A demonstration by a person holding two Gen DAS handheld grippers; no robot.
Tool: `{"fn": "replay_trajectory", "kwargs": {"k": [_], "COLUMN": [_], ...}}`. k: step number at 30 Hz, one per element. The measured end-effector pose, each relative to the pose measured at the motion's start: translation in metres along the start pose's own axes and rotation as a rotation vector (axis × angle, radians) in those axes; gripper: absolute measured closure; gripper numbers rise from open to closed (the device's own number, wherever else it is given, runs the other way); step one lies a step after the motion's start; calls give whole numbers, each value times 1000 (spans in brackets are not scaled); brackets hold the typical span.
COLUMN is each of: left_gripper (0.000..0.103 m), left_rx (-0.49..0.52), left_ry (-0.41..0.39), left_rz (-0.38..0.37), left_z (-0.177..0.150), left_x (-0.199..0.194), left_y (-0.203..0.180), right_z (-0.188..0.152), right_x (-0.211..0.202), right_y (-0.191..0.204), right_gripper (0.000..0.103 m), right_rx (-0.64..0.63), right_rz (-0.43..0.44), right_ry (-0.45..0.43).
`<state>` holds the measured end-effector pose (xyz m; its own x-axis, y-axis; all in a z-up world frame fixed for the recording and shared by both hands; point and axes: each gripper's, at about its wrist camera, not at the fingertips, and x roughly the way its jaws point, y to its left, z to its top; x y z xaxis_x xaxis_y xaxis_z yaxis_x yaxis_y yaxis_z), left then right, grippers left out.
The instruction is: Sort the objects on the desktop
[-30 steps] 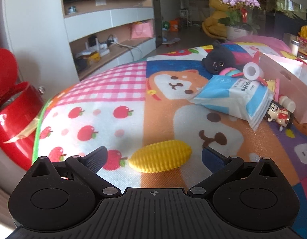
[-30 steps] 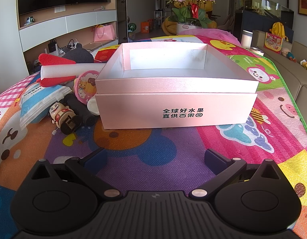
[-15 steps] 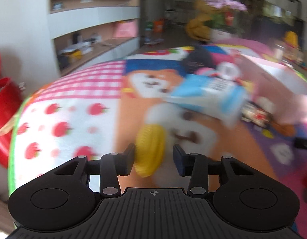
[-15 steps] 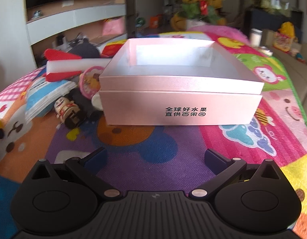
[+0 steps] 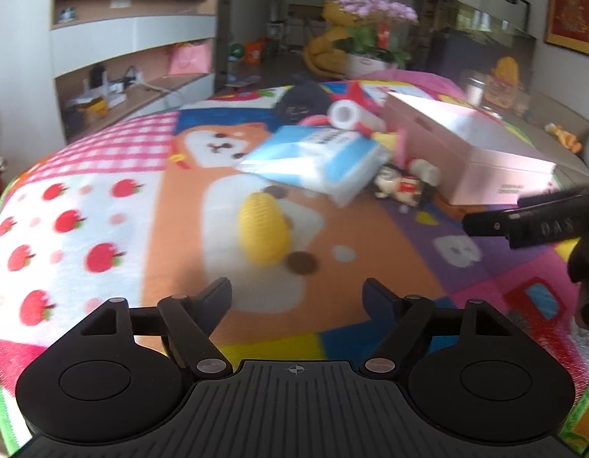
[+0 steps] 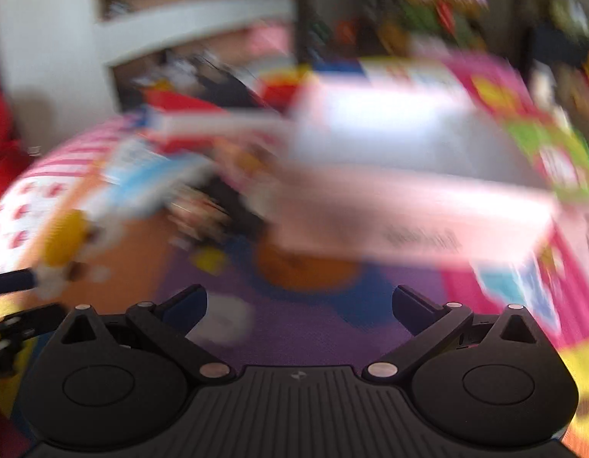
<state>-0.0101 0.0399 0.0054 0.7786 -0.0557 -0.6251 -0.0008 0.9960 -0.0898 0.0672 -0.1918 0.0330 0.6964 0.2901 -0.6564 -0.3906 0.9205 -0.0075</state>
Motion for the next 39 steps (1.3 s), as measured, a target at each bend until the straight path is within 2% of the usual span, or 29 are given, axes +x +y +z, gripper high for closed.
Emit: {"fn": "replay_trajectory", "kwargs": {"k": [1, 3, 4, 7, 10, 11, 12, 17, 22, 23, 25, 27, 29, 32, 34, 37, 39], "left_gripper": [20, 18, 15, 15, 14, 13, 13, 10, 8, 8, 8, 7, 7, 7, 7, 6, 6], "left_rx": [-10, -17, -17, -12, -28, -32, -33, 3, 62, 74, 59, 16, 8, 65, 128, 196, 217], "left_ry": [-4, -9, -12, -21, -23, -23, -21, -14, -46, -37, -3, 30, 46, 47, 29, -2, 3], "left_rz": [3, -1, 1, 6, 2, -1, -5, -35, -27, -20, -24, -92, -166, -236, -270, -252, -212], "left_z": [-1, -2, -3, -5, -5, -5, -5, 7, 32, 36, 43, 45, 42, 34, 30, 29, 33], "left_x": [0, -2, -2, -5, -5, -5, -5, 1, 16, 22, 32, 35, 34, 28, 20, 15, 20], "left_y": [3, 6, 6, 4, 7, 8, 8, 4, 1, 1, 2, 1, -8, -25, -32, -33, -28], "right_z": [1, 4, 7, 20, 27, 27, 27, 11, -24, -31, -42, -51, -58, -64, -67, -69, -69], "right_x": [-3, -3, 1, 24, 49, 53, 50, 14, -27, -34, -45, -55, -61, -57, -52, -49, -48], "right_y": [16, 46, 59, 80, 82, 82, 81, 61, 27, 18, 4, -11, -22, -37, -44, -45, -44], "right_gripper": [5, 24, 26, 38, 58, 63, 73, 73, 73, 73, 64, 27, 14, 8, 8, 1, 0], "right_rx": [-80, -221, -264, -319, -317, -306, -300, -257, -212, -198, -149, -83, -21, 74, 140, 169, 171], "right_rz": [0, -9, -20, -41, -42, -41, -39, 39, -5, -30, -82, -122, -150, -163, -127, -71, -58], "right_ry": [-45, -111, -124, -129, -68, -59, -66, -56, -42, -42, -53, -72, -101, -76, -41, -20, -18]}}
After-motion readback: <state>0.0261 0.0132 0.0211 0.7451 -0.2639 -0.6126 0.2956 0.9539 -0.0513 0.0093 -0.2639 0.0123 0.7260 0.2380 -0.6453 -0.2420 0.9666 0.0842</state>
